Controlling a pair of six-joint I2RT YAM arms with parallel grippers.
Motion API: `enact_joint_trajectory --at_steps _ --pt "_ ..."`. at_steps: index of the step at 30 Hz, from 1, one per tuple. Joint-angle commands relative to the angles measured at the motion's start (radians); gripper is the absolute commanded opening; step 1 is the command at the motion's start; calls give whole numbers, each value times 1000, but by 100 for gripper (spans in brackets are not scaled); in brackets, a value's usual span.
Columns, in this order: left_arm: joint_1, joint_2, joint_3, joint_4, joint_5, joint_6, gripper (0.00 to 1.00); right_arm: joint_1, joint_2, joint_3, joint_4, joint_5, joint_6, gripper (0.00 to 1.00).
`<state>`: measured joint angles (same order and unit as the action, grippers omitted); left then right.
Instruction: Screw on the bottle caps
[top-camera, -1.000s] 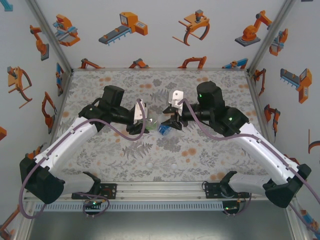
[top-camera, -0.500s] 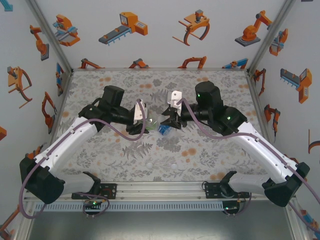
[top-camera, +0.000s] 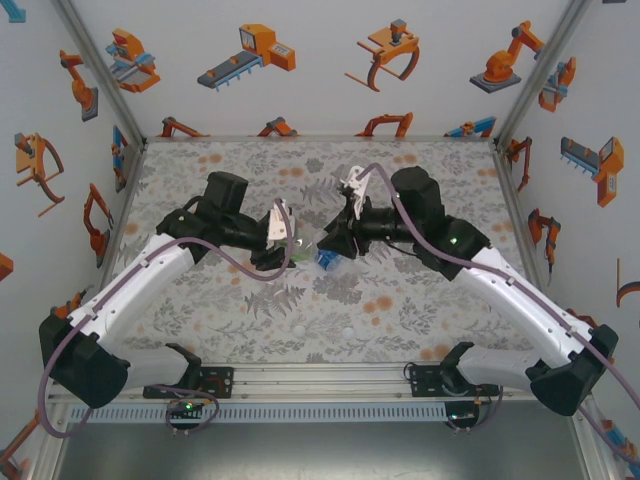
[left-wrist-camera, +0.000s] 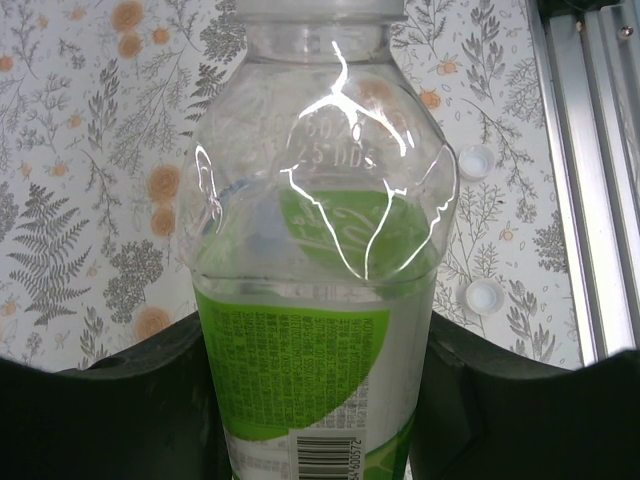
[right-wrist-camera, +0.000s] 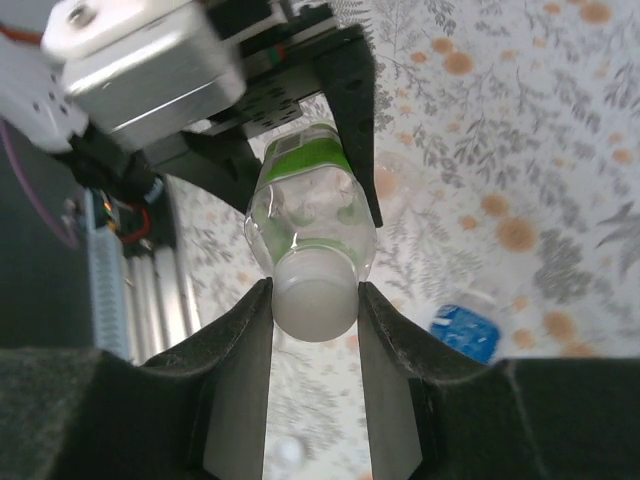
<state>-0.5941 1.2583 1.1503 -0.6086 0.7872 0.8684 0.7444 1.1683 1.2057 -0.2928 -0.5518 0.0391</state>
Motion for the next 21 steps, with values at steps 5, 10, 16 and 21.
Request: enact_joint_trajectory --at_steps 5,10,16,21 --pt "-9 -29 16 50 -32 -22 0 4 -41 -72 74 339 757 0" --pt "-8 -39 -3 107 -94 -65 0 2 -5 -37 -60 371 1065 0" --pt "-9 -41 -1 108 -112 -68 0 3 15 2 -30 325 1086 0" --pt "-8 -39 0 108 -119 -72 0 1 26 38 -32 302 1065 35"
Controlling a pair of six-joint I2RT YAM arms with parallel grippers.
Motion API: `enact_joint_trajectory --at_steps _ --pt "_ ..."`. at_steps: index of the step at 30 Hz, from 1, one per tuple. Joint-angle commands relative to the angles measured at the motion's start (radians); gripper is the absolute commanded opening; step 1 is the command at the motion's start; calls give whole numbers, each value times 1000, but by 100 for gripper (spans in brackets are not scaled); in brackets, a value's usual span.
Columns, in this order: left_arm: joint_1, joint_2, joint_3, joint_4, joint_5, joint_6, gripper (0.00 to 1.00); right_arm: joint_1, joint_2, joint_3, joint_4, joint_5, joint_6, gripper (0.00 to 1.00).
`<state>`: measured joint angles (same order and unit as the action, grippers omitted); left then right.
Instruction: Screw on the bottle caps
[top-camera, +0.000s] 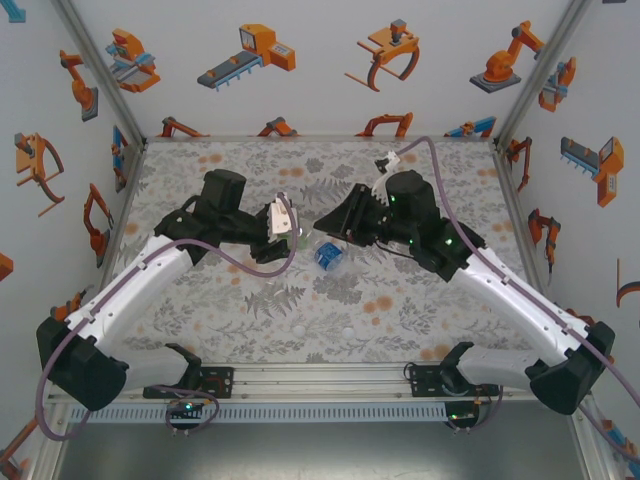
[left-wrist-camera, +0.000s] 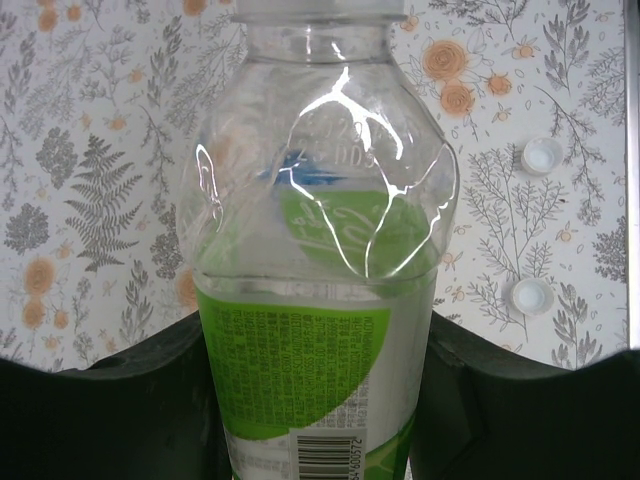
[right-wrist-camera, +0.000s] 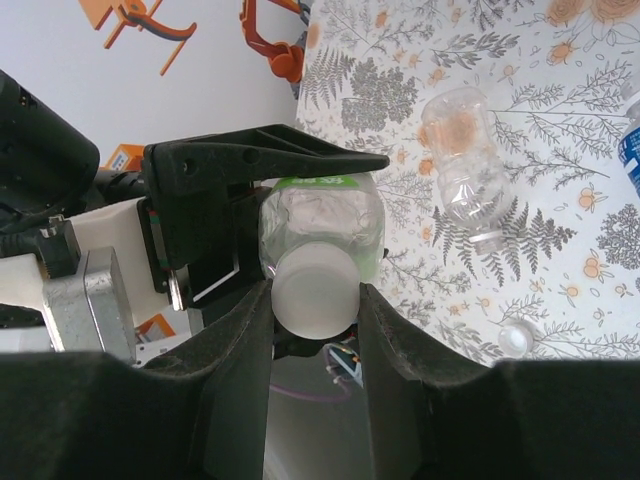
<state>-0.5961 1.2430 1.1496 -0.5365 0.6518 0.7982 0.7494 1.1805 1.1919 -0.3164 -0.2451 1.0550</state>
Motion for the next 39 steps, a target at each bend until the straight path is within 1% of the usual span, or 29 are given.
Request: enact_joint_trajectory --at_steps 1,2,3,7,12,16,25,30,32,33,36,37,39 --pt "-7 -24 2 36 11 -6 0 -4 19 55 -7 -11 49 45" --pt "-7 -22 4 38 4 -10 0 -5 24 59 -8 -17 49 52" --pt "-6 -22 4 38 -2 -13 0 -4 30 62 -6 -22 46 54" --pt "-7 -18 8 39 -23 -20 0 -5 46 60 6 -37 51 54" --pt "-6 -17 13 39 -34 -27 0 -4 64 55 24 -48 57 49" --pt "-6 -19 7 39 -17 -19 0 -5 73 51 35 -40 54 45" --pt "-6 -19 7 32 1 -8 0 -13 79 56 38 -19 30 43" --pt "-7 -17 6 31 -3 -8 0 -13 83 57 36 -25 26 35" --pt "-7 -16 6 30 -2 -10 7 -15 83 57 36 -26 19 31" --pt "-6 -16 7 31 -3 -10 14 -16 81 58 31 -25 14 29" --pt "-7 -16 7 31 -5 -13 45 -32 86 65 7 -26 -14 23" --pt "-7 -16 4 33 -9 -15 52 -40 89 70 -4 -28 -27 22" --pt "-7 -17 1 46 -26 -27 63 -67 96 73 -34 -31 -60 19"
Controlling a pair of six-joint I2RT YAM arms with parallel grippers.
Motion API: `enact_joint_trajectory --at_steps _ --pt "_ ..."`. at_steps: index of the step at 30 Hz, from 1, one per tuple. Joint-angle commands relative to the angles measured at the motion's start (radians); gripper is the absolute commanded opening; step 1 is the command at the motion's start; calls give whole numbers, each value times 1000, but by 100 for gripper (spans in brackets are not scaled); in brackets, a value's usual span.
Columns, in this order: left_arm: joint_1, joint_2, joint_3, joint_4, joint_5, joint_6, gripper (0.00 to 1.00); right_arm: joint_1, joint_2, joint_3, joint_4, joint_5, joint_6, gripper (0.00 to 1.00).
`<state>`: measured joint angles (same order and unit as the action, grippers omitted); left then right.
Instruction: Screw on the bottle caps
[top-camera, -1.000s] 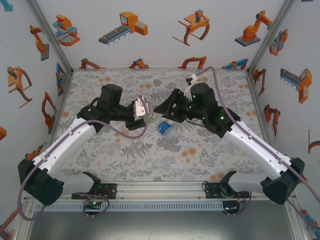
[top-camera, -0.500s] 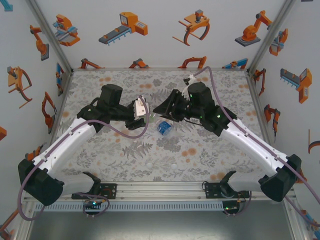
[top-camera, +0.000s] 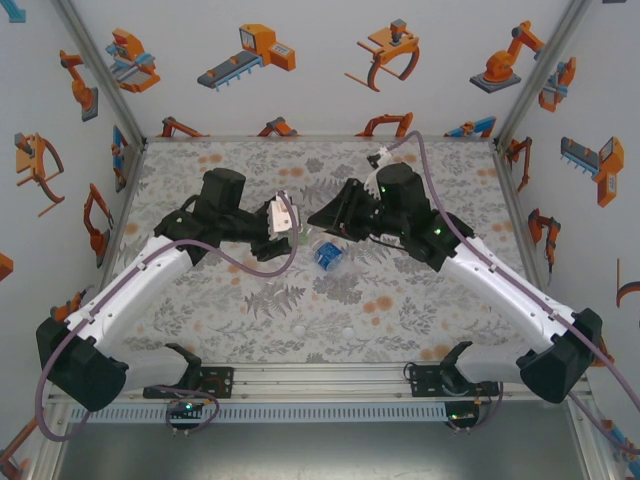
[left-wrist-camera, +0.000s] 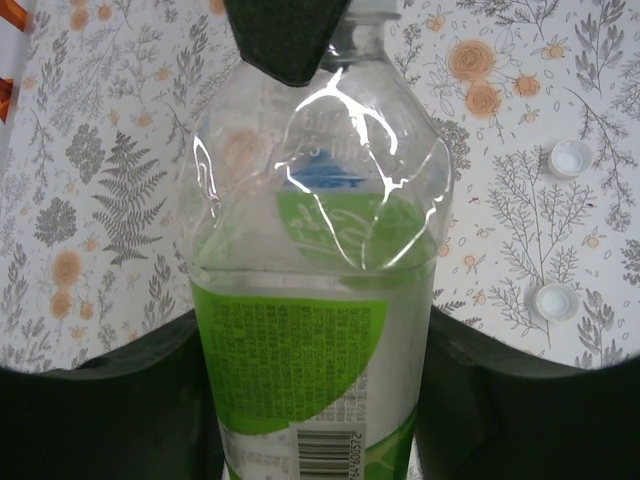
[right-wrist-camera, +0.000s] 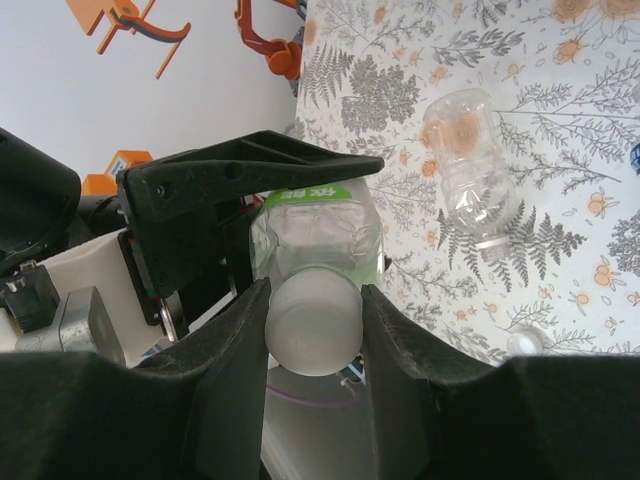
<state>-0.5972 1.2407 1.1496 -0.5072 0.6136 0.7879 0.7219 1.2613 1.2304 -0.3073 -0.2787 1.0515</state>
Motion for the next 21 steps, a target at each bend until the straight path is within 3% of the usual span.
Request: enact_joint_trajectory --at_steps 1,2,3,5,8,16,21 --pt "-5 -16 -1 22 4 -20 68 -56 21 38 -59 -1 -73 18" --pt "-5 -17 -4 28 -2 -23 73 -78 28 43 -79 -8 -94 17" --pt "-6 -17 -5 31 -9 -25 85 -102 37 49 -101 -15 -115 16" --pt "-5 -19 -5 35 -20 -31 99 -149 61 68 -151 -25 -169 16" --pt "-6 -21 -10 45 -30 -39 97 -203 107 132 -271 10 -293 15" --pt "-6 -23 -12 76 -81 -87 97 -300 331 410 -596 267 -634 15" --pt "6 -8 8 82 -100 -138 97 -366 447 520 -637 347 -730 15"
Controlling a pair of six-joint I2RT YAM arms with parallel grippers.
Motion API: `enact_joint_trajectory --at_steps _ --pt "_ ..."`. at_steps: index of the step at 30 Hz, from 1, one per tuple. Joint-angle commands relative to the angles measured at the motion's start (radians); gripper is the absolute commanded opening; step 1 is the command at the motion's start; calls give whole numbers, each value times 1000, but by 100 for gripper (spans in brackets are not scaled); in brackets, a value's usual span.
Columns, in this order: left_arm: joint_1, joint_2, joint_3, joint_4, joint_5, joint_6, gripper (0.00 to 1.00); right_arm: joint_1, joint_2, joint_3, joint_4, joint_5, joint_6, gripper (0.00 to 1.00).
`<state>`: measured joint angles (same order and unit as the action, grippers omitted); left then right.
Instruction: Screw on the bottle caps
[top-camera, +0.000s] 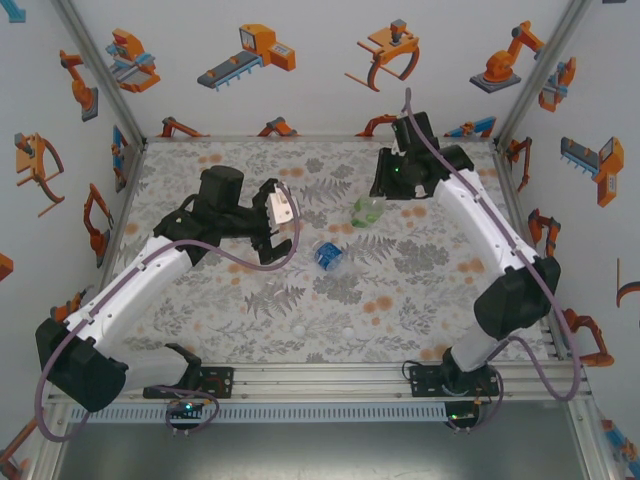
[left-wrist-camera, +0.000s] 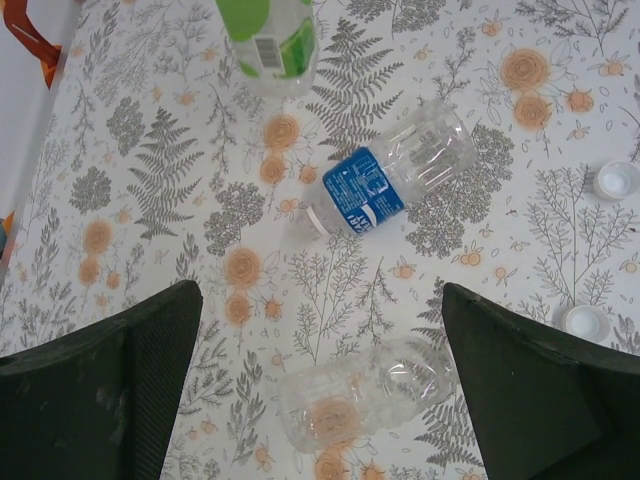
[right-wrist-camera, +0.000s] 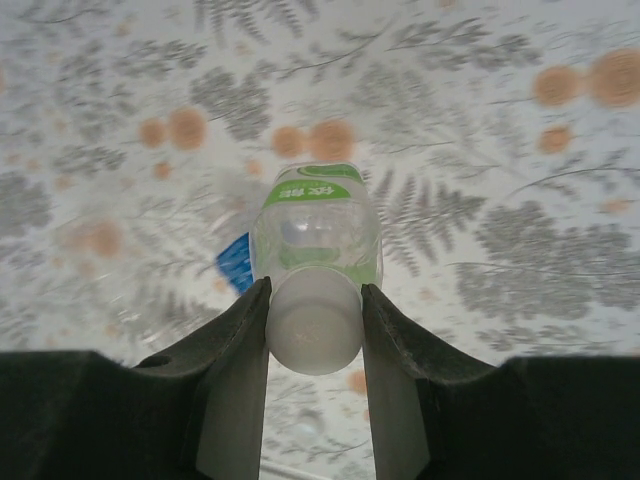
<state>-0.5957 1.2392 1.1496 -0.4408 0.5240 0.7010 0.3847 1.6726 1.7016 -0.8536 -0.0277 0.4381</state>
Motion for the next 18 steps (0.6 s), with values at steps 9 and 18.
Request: enact_joint_trajectory --at_steps 9,18 --pt "10 59 82 -28 -24 -160 97 -102 202 159 -43 136 -177 15" --pt "25 122 169 -104 -39 -242 98 -127 266 148 -26 130 -202 20"
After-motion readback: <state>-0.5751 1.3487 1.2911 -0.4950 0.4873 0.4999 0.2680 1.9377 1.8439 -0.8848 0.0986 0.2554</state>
